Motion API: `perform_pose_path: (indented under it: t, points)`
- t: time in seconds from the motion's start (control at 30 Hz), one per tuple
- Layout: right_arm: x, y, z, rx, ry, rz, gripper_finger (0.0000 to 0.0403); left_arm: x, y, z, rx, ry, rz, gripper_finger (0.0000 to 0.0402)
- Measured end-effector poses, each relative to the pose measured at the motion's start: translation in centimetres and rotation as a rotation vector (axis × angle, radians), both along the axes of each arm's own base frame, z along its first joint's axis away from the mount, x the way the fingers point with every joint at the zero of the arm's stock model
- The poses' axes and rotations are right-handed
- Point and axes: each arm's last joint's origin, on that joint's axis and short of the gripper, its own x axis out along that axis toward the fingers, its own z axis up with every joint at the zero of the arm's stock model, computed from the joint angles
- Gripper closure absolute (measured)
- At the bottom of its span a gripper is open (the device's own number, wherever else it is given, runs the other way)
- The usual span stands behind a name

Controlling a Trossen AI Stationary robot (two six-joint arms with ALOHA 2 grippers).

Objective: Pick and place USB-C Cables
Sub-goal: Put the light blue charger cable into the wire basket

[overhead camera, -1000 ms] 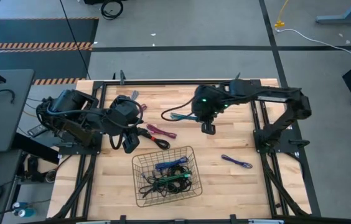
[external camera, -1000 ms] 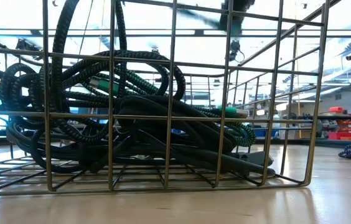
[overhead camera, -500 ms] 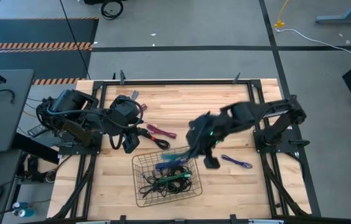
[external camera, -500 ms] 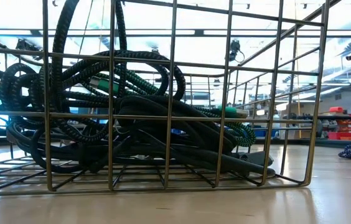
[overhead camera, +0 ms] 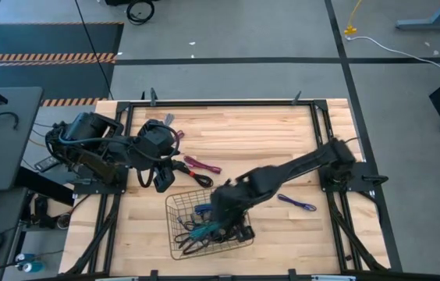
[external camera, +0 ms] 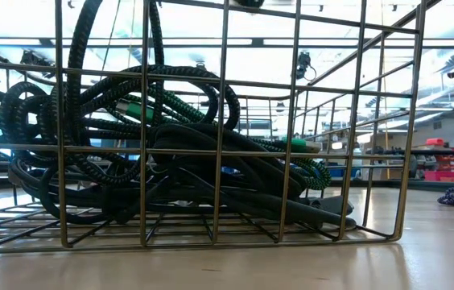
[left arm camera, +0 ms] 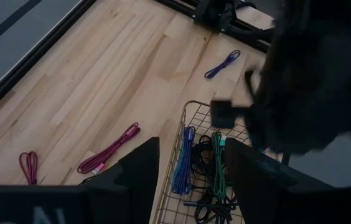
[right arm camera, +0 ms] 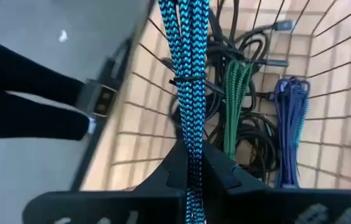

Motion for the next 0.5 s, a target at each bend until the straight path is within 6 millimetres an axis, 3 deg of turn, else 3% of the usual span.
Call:
perform_pose_path:
  t: [0.27, 0.43, 0.5]
  points:
    - [3.2, 0.0, -7.6, -0.079, 0.139, 0.005, 0.0383, 0.0, 0.0, 0.0, 0.0, 0.0, 0.0, 0.0214]
    - [3.9, 0.0, -10.2, -0.098, 0.192, 0.02, 0.0383, 0.0, 0.0, 0.0, 0.0, 0.0, 0.0, 0.0214]
    - [3.9, -0.1, -10.3, -0.098, 0.196, 0.021, 0.0383, 0.0, 0.0, 0.0, 0.0, 0.0, 0.0, 0.0214]
